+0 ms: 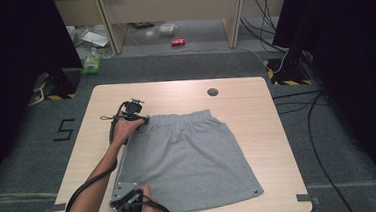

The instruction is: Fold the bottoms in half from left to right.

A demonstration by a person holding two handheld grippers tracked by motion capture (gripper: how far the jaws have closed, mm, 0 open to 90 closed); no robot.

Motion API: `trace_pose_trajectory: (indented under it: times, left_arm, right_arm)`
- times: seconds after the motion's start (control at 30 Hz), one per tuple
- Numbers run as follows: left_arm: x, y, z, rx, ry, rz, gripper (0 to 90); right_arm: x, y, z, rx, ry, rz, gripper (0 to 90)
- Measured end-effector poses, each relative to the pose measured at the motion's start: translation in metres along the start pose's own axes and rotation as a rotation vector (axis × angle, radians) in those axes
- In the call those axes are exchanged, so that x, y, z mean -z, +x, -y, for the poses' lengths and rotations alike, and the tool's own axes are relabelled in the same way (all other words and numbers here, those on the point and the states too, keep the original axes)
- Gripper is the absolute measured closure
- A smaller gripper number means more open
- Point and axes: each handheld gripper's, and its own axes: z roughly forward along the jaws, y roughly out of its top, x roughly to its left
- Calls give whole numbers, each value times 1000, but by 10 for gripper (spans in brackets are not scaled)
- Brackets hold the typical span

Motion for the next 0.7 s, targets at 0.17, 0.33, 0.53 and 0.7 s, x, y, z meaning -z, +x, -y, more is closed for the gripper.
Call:
trace_pose_trajectory:
  times: [0.17, 0.33, 0.53, 0.7]
  left_arm:
    - [1, 1, 0, 25, -6, 10, 817]
    - [6, 2, -3, 42, -16, 20, 820]
    - [18, -2, -13, 45, -31, 25, 825]
    - [30, -11, -26, 42, -47, 31, 827]
  right_arm:
    - [10, -1, -1, -9, -16, -4, 869]
    - [18, 0, -3, -5, -33, -11, 870]
    - [38, -6, -6, -14, -63, -9, 872]
    - [63, -13, -6, -15, -83, 11, 873]
